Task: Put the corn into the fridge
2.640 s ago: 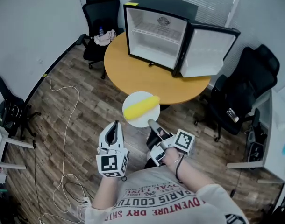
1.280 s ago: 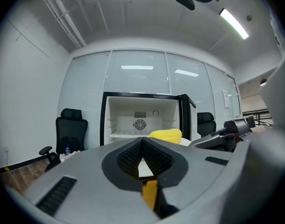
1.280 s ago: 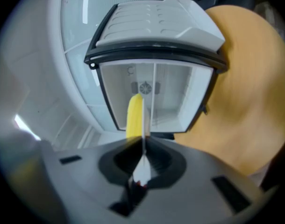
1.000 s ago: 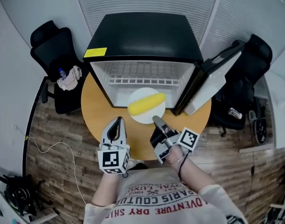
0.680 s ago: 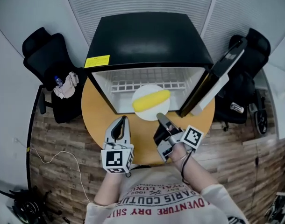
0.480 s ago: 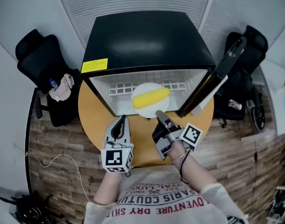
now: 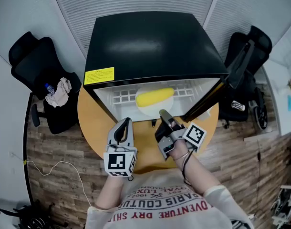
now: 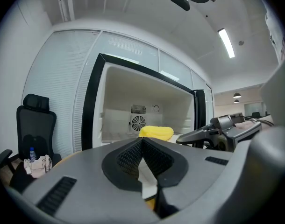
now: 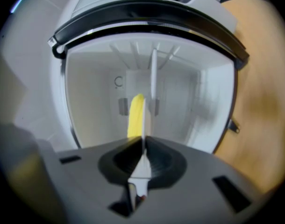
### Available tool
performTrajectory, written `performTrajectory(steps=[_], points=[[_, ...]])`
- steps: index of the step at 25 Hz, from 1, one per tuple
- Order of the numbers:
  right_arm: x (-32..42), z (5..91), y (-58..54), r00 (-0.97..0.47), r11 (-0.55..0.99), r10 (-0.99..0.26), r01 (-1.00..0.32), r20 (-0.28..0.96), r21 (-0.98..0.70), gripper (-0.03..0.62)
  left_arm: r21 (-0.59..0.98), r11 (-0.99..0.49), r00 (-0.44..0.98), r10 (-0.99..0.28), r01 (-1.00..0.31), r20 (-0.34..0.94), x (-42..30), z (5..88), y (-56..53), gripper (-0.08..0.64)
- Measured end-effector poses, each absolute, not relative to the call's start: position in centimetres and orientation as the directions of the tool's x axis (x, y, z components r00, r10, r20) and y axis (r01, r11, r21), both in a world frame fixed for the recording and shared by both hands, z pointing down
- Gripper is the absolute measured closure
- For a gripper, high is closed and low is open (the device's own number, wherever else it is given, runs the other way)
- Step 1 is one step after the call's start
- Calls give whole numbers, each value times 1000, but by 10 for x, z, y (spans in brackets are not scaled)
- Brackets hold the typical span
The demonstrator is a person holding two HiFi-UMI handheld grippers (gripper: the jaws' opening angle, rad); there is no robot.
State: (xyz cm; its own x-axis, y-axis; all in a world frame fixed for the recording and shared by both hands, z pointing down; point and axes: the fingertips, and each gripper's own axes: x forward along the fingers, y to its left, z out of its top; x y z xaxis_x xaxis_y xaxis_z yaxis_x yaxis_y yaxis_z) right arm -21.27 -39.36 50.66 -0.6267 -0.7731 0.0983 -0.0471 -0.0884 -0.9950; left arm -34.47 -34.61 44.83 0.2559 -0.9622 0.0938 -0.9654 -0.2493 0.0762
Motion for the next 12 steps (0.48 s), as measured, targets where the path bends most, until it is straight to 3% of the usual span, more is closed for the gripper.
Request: performTrajectory(steps=[12], points=[[-220, 512, -411, -594, -105, -798, -39, 108, -994, 548, 90, -239, 248, -963, -967, 105, -365, 454, -361, 526]])
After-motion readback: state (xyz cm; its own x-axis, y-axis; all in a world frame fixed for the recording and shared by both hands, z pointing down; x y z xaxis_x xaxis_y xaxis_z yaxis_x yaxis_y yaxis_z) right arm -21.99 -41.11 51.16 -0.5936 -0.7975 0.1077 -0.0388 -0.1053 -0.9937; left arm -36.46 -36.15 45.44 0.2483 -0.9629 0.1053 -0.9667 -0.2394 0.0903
